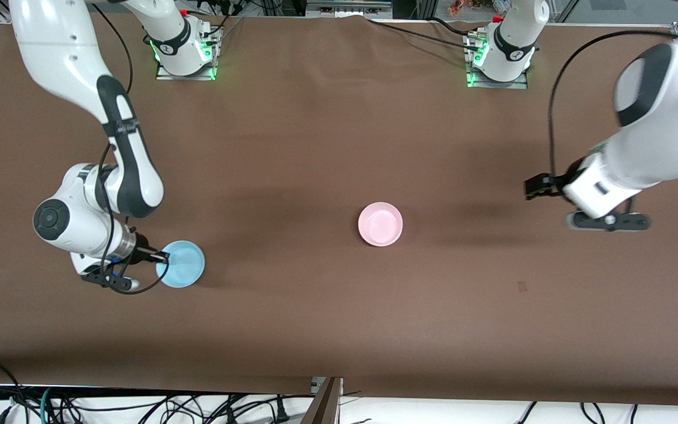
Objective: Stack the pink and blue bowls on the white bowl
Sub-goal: 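Grasp the blue bowl rim with the right gripper while the left gripper withdraws, then carry the blue bowl with the right gripper onto the pink bowl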
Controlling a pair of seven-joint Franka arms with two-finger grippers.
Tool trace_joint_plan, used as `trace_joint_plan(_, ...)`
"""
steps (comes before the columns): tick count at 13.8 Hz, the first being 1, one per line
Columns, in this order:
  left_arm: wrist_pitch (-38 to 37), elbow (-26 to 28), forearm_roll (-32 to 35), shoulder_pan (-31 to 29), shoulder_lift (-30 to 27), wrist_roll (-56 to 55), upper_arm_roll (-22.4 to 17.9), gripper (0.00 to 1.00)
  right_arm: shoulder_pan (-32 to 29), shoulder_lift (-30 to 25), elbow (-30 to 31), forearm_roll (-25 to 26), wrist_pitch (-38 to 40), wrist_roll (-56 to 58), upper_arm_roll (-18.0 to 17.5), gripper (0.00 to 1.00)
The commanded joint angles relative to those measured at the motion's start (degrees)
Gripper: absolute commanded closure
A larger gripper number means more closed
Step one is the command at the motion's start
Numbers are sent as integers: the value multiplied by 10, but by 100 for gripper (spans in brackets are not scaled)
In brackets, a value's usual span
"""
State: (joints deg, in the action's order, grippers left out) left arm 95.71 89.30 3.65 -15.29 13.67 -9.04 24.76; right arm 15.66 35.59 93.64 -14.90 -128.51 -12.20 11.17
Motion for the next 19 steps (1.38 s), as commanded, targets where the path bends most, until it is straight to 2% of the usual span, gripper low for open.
trace_joint_plan(1, -6, 8, 8, -8, -35, 18, 4, 0, 57, -55, 9, -7, 59, -103, 2, 100)
trace_joint_plan(3, -3, -1, 15, -1, -46, 17, -12, 0, 109, -74, 0, -7, 91, -189, 2, 100)
trace_joint_plan(5, -4, 2, 9, 25, -68, 20, -71, 0, 178, -69, -23, -5, 95, -289, 2, 100)
trace_joint_plan(7, -3, 11, -7, 32, -96, 19, -100, 0, 230, -61, -43, -7, 92, -378, 2, 100)
trace_joint_plan(8, -3, 44, -7, 45, -125, 17, -124, 0, 252, -53, -60, -8, 90, -423, 2, 100)
trace_joint_plan(9, -3, 92, -8, 100, -158, 12, -171, 0, 275, -43, -82, -8, 90, -458, 2, 100)
trace_joint_plan(10, -3, 108, -10, 144, -175, 13, -217, 0, 290, -34, -95, -9, 89, -477, 2, 100)
trace_joint_plan(11, -3, 105, -11, 152, -177, 19, -224, 0, 298, -26, -102, -14, 87, -486, -8, 100)
trace_joint_plan(13, -3, 104, -10, 164, -180, 20, -227, 0, 298, -3, -114, -57, 82, -489, -29, 100)
trace_joint_plan(16, -6, 91, -10, 164, -170, 20, -221, 0, 306, 23, -124, -62, 64, -492, -47, 100)
trace_joint_plan(19, -7, 86, -10, 164, -166, 20, -221, 0, 306, 33, -125, -72, 7, -498, -55, 100)
